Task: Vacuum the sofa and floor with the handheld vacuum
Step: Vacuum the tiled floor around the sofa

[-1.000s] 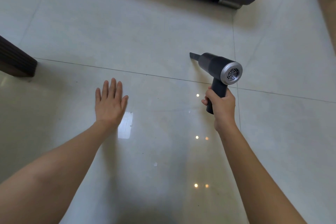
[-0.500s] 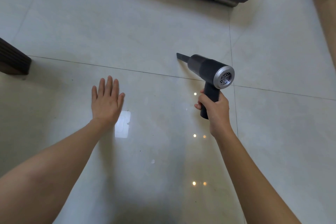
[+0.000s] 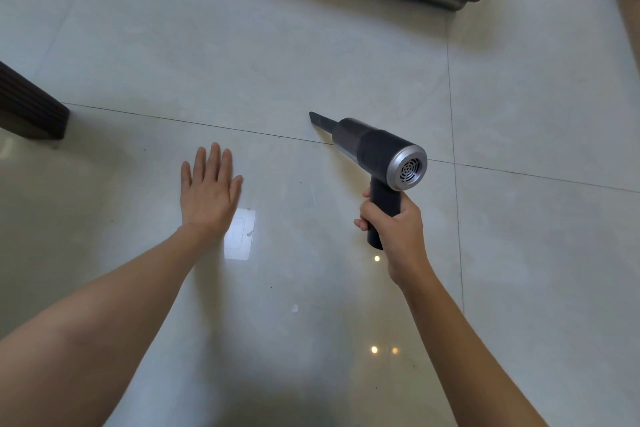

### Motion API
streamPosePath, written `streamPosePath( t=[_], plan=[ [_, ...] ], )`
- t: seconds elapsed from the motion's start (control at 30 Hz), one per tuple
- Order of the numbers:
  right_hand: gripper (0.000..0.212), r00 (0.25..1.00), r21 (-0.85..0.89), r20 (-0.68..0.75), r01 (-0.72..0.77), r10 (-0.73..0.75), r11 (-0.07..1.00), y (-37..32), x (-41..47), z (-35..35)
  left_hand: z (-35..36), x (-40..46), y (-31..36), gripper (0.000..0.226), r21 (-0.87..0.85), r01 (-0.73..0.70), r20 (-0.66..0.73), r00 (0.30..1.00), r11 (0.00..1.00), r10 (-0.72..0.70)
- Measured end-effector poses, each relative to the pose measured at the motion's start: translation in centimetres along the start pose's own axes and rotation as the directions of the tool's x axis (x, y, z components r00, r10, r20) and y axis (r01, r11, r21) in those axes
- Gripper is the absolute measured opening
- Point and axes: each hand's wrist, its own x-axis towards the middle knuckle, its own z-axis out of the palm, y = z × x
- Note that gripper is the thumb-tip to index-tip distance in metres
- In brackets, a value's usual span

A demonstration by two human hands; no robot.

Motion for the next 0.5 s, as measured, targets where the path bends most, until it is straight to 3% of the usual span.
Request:
streamPosePath(
  t=[0.5],
  plan=[
    [0.016, 1.000, -0.013, -0.028, 0.007, -0.008, 1.000, -1.1, 1.6, 0.1, 0.0, 0.0, 0.1, 0.059, 0.010, -0.001, 0.000, 1.000, 1.000, 0.001]
  ],
)
